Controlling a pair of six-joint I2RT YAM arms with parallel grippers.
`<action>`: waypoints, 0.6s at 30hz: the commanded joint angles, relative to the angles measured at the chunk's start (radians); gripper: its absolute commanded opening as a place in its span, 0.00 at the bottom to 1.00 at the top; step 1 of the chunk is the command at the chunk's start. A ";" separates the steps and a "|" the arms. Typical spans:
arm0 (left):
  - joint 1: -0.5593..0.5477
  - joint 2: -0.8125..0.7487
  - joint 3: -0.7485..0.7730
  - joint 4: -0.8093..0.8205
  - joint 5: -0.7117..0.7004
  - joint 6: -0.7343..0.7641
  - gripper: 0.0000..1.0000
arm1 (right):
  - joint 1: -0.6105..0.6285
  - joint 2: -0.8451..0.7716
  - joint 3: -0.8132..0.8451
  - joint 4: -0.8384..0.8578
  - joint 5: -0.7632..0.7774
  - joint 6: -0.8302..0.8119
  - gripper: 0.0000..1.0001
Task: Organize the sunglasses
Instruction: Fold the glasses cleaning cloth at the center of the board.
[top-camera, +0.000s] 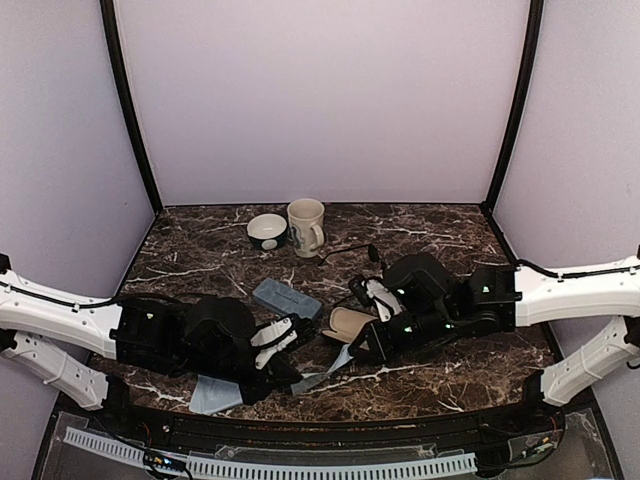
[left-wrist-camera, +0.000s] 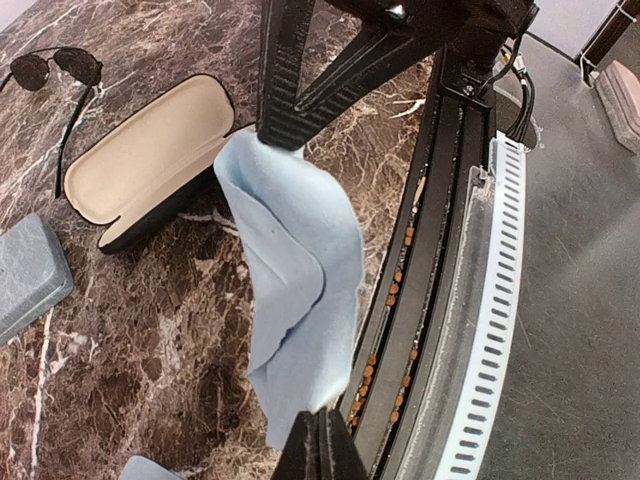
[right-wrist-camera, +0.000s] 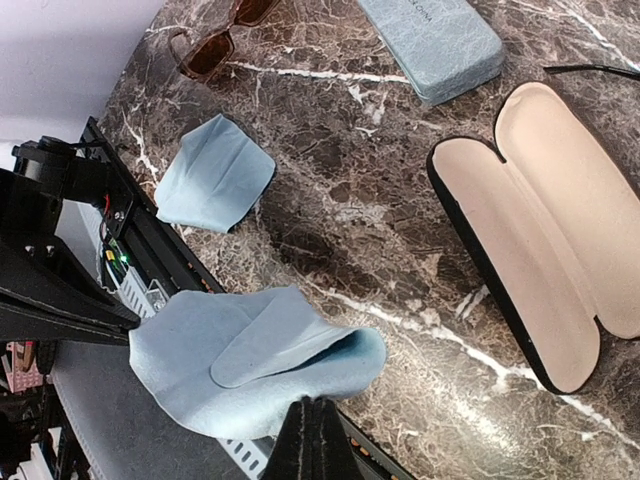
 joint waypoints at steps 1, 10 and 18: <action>-0.013 -0.047 -0.002 -0.019 -0.029 -0.032 0.00 | 0.017 -0.018 -0.015 -0.024 0.004 0.052 0.00; -0.034 0.014 0.016 -0.023 -0.046 -0.003 0.00 | 0.051 0.106 0.057 -0.092 0.021 0.051 0.00; -0.036 0.051 0.011 -0.003 -0.046 0.038 0.00 | 0.020 0.103 0.006 0.067 -0.103 0.062 0.00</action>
